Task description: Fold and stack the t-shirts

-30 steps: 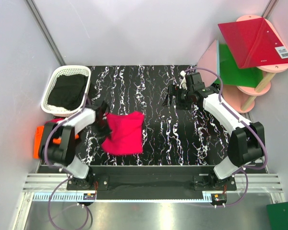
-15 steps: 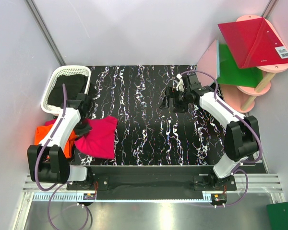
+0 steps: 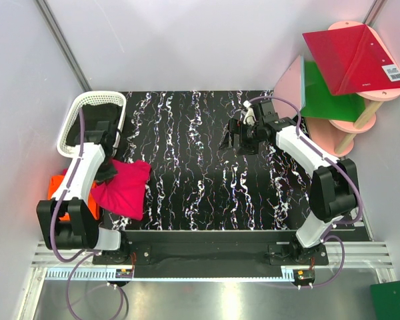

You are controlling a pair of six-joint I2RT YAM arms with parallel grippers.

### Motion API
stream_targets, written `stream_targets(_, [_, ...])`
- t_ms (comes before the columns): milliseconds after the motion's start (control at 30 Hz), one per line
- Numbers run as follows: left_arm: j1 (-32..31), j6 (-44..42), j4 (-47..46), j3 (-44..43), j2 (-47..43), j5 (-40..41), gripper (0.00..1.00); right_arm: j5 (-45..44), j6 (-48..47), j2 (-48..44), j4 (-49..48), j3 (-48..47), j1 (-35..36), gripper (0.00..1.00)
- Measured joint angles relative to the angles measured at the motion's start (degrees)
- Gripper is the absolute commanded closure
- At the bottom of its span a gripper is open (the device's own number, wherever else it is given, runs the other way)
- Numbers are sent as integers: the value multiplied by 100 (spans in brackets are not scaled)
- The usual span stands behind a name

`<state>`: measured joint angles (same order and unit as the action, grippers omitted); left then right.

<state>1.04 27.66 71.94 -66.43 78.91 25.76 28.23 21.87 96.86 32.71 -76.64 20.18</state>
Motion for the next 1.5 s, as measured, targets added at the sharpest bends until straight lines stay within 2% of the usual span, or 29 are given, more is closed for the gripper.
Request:
stream_targets(133, [85, -133, 17, -153, -129, -35, 100, 48, -2, 85, -2, -46, 0, 1])
stream_targets(400, [79, -496, -155, -820, -1036, -369, 100, 149, 0, 262, -4, -177, 0, 0])
stream_targets(633, [208, -481, -46, -763, -872, -127, 100, 188, 0, 328, -2, -190, 0, 0])
stream_targets(967, [1255, -629, -114, -490, -636, 258, 100, 267, 0, 328, -7, -188, 0, 0])
stream_targets(1167, [1469, -772, -271, -452, -275, 415, 100, 293, 0, 328, -2, -188, 0, 0])
stream_targets(1333, [1814, -723, -529, -76, -68, 713, 100, 310, 0, 332, 24, -214, 0, 0])
stream_targets(1500, [2424, -560, -807, 428, 33, 774, 100, 391, -4, 341, 46, -372, 0, 0])
